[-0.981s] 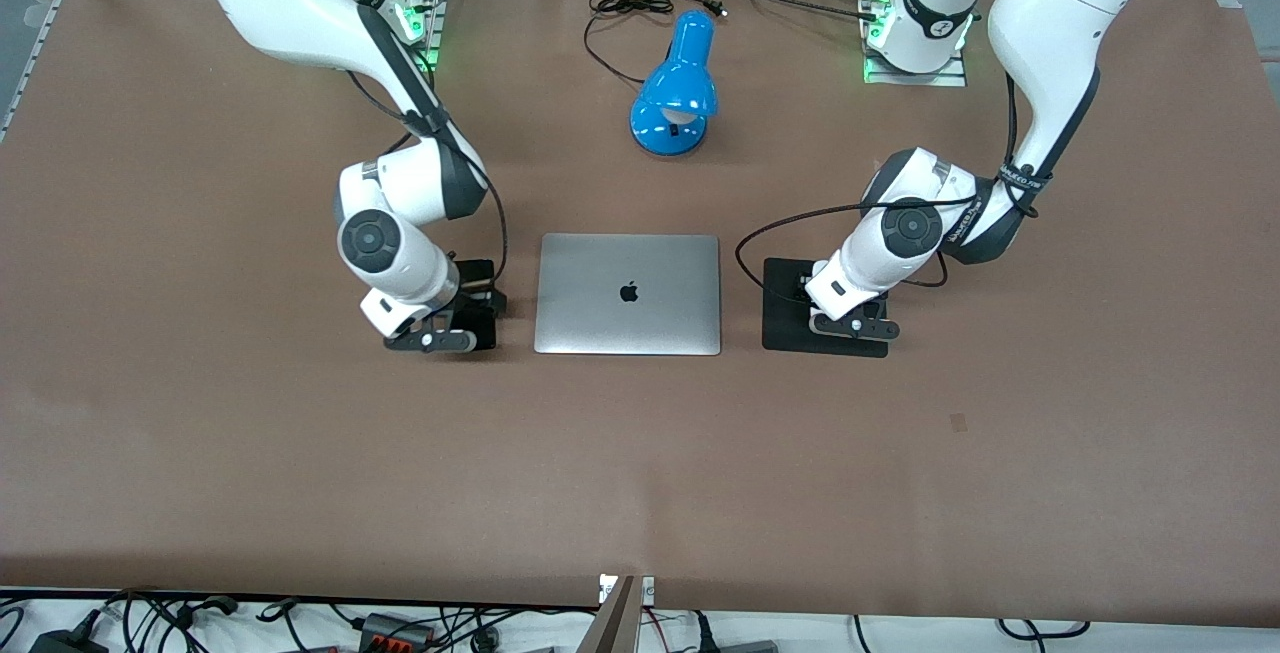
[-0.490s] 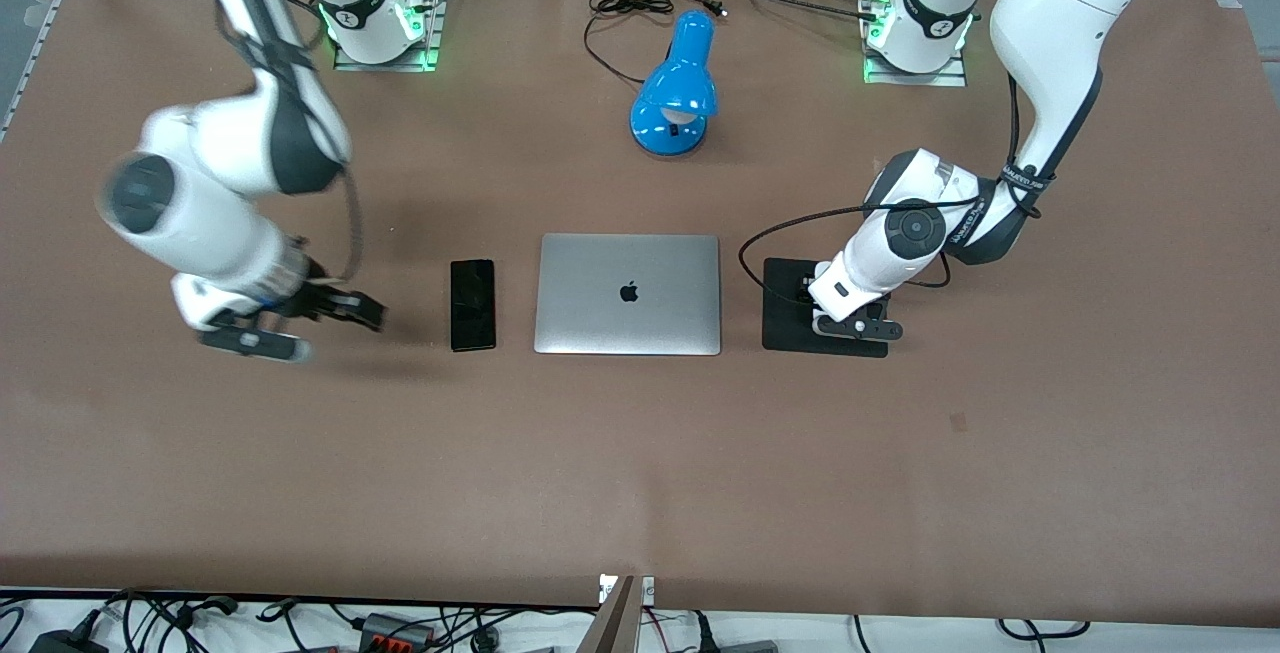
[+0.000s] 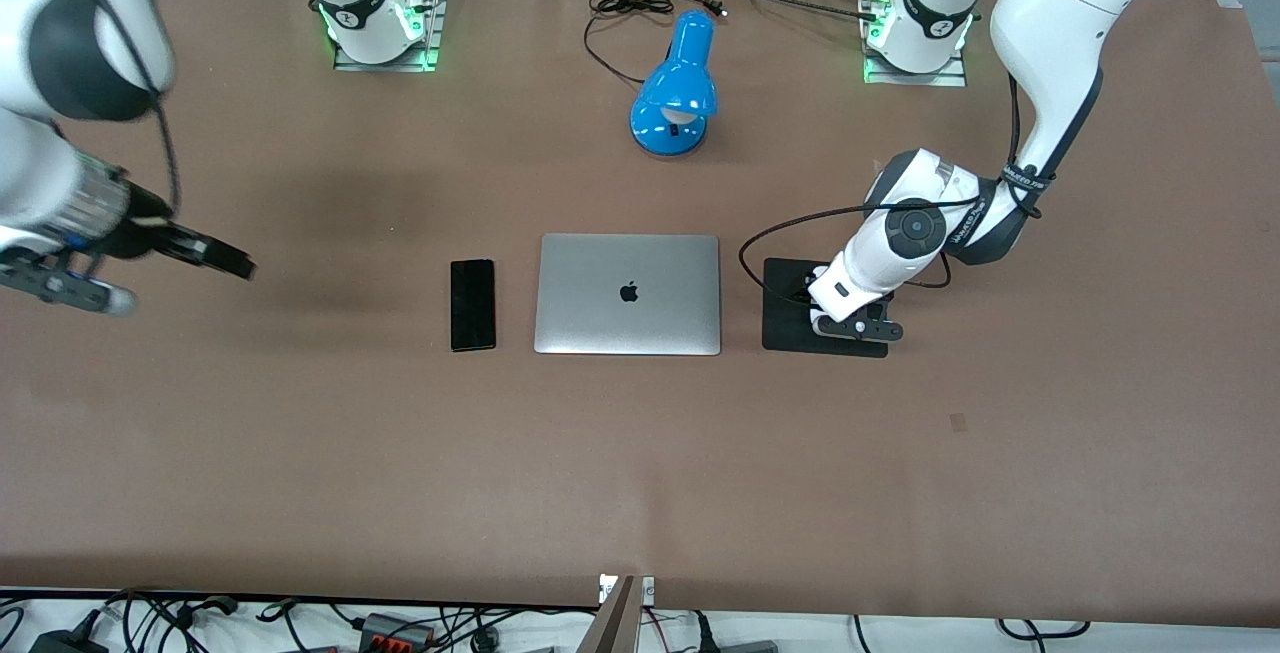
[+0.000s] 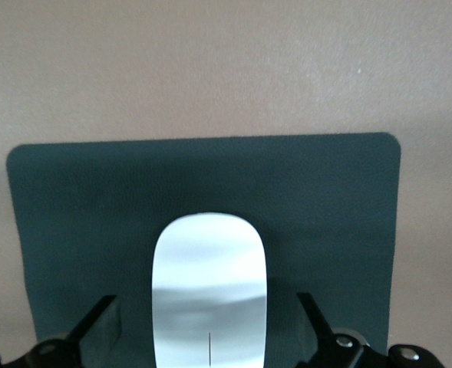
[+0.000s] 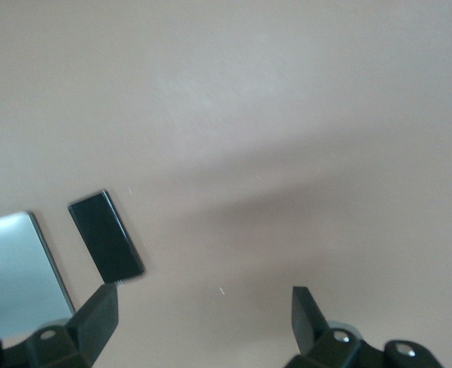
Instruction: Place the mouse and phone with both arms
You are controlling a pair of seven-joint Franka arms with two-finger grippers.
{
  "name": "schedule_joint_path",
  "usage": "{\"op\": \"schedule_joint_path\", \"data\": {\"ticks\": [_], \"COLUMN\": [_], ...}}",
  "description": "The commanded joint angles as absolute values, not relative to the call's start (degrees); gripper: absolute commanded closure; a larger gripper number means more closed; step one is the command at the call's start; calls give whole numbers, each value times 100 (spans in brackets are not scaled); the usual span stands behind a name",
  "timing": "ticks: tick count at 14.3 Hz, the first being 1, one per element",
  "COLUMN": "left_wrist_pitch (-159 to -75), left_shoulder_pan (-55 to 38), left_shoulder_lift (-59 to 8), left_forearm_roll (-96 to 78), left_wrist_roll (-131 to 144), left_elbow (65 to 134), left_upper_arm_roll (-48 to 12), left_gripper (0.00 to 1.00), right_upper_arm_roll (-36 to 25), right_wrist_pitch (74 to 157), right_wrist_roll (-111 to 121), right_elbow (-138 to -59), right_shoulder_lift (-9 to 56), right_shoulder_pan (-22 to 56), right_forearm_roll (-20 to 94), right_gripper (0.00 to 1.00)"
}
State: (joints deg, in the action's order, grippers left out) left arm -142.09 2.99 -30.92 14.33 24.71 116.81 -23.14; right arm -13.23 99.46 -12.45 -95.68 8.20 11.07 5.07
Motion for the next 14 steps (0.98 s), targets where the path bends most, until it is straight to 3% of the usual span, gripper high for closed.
{"op": "schedule_joint_path", "data": {"ticks": [1, 6, 9, 12, 14], "left_wrist_pitch": [-13539, -10675, -9785, -8757, -8631], "left_shoulder_pan": [308, 246, 316, 535, 755], "left_shoulder_lift": [-2620, -2610, -2610, -2601, -2541], "left_forearm_roll": [1617, 1617, 1608, 1521, 1468], "left_wrist_roll": [2593, 2401, 1725, 767, 345], "left_elbow": [11402, 9522, 8555, 7606, 7287], "left_upper_arm_roll": [-2320, -2364, -2373, -2356, -2329], "left_gripper": [0, 0, 0, 0, 0], "right_upper_arm_roll": [-1503, -1529, -1521, -1503, -1486], "right_wrist_pitch": [9379, 9352, 8774, 9121, 9683], "right_wrist_roll": [-626, -519, -431, -510, -510], "right_elbow": [-9290, -8957, -8159, -8165, -8524], "right_shoulder_lift": [800, 922, 1343, 1179, 863], "right_shoulder_pan": [1064, 897, 835, 809, 625], "right_forearm_roll": [510, 501, 230, 150, 167], "right_gripper": [0, 0, 0, 0, 0]}}
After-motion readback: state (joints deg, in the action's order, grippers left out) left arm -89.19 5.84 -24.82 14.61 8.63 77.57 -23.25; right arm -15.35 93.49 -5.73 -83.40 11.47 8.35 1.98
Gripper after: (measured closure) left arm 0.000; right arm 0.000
